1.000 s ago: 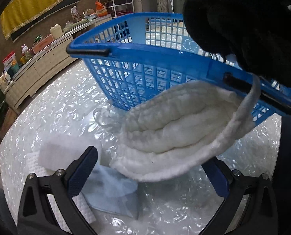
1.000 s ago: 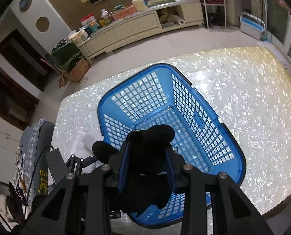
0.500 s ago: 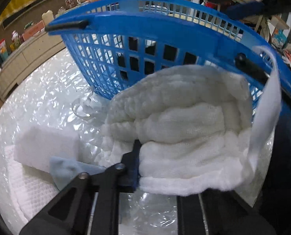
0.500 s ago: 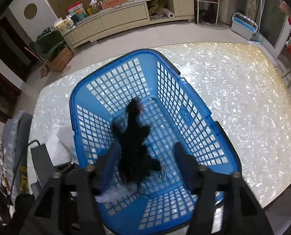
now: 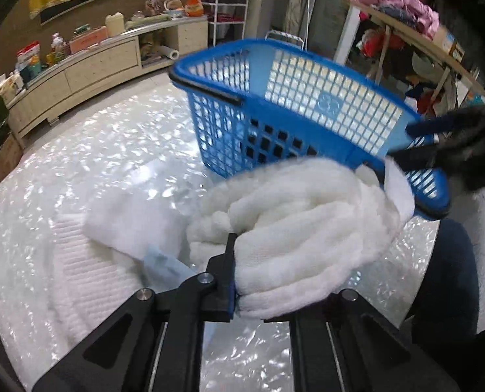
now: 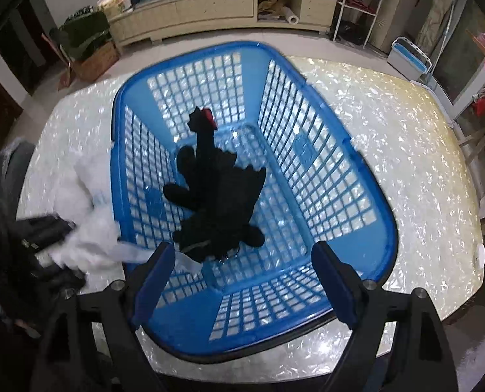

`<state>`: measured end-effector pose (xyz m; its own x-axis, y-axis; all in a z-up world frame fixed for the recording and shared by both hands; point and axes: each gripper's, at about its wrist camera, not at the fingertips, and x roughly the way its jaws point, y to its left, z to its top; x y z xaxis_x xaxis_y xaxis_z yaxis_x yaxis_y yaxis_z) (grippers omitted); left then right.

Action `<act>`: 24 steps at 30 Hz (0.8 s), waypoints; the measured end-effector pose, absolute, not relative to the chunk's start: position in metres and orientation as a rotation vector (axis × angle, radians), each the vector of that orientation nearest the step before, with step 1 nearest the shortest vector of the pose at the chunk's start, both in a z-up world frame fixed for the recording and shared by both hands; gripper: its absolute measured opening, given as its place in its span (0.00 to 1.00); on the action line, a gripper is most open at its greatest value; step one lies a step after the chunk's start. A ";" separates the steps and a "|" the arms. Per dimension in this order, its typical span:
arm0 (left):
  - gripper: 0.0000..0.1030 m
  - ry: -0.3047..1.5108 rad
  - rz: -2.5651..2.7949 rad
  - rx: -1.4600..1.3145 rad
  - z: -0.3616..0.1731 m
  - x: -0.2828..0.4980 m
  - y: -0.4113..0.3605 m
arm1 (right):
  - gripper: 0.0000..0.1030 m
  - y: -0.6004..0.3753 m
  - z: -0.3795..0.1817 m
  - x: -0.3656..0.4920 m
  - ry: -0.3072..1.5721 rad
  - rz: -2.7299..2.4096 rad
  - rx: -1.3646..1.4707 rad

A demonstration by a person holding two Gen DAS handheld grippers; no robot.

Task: Organize soft objects
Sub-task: 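Drop the black plush toy into the basket with right gripper while left grasps white towel, then carry the white towel with the left gripper into the basket and release it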

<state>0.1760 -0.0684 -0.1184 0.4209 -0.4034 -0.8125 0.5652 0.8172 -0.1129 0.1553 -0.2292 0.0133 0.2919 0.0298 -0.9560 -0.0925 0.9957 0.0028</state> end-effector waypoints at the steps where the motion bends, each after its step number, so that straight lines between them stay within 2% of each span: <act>1: 0.08 0.949 -0.609 0.181 -0.111 0.173 -0.065 | 0.82 -0.227 0.011 0.154 1.279 0.085 -0.059; 16: 0.08 0.865 -0.573 0.113 -0.054 0.151 -0.027 | 0.82 -0.193 0.009 0.141 1.305 0.167 -0.086; 24: 0.08 0.838 -0.573 0.111 -0.029 0.144 -0.029 | 0.83 -0.196 0.030 0.138 1.248 0.180 -0.098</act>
<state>0.1439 -0.0287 -0.0293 0.5280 -0.4358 -0.7289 0.5212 0.8439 -0.1270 0.1378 -0.1964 0.0296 0.3057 0.0826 -0.9485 -0.1892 0.9816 0.0245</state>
